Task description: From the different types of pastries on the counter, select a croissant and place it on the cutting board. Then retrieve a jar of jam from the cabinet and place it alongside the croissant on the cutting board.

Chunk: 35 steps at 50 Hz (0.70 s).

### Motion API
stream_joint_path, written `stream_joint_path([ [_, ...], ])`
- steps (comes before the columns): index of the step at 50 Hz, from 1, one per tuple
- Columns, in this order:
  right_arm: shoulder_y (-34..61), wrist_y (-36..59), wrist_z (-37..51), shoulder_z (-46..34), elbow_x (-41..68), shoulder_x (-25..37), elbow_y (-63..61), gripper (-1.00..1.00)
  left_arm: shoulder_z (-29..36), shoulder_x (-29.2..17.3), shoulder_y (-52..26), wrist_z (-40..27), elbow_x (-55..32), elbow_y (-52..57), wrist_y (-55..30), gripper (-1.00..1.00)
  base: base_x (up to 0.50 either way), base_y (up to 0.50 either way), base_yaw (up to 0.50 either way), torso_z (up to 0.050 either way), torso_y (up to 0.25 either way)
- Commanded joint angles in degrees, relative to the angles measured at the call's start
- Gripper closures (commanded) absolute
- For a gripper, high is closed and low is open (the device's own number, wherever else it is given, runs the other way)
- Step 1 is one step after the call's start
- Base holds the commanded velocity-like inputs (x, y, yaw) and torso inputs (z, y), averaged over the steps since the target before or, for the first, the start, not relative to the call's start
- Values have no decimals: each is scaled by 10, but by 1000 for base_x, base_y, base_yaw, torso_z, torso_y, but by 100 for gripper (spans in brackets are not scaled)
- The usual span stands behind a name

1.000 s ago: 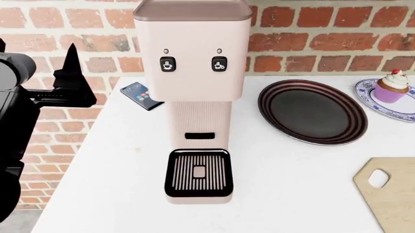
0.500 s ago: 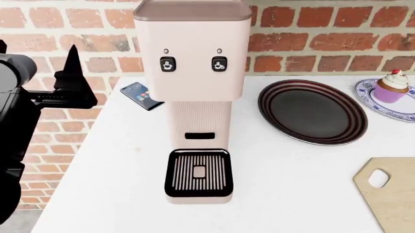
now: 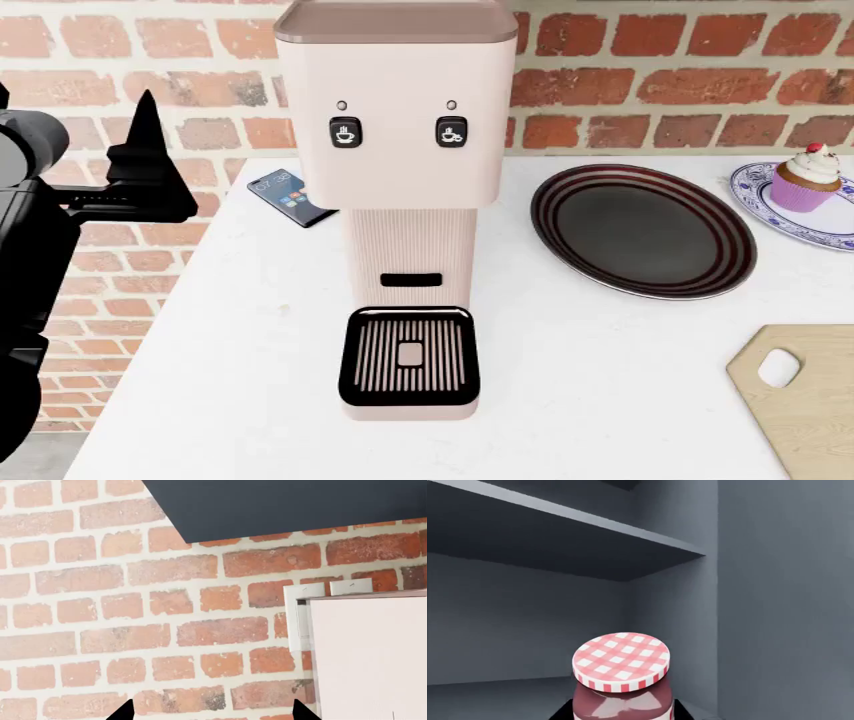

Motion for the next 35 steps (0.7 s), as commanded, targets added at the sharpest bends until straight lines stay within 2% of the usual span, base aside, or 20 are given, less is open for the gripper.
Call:
stream_joint_path([
  [1,6,-45,-16,-2,-55,23,26,100,25,-13,53,-3,-4,0,0,-100,0,0,7,0,0],
  [15,-48,-33,-81,-16,-109,68,-23,100,26,-14,55,-6,-6,-2,4,-100,-1,7,6,0,0],
  [35,-166,-31,-61,7,-133,140,-86,100,28,-17,57,-9,-9,-6,11,-100,0,8,7,0,0],
])
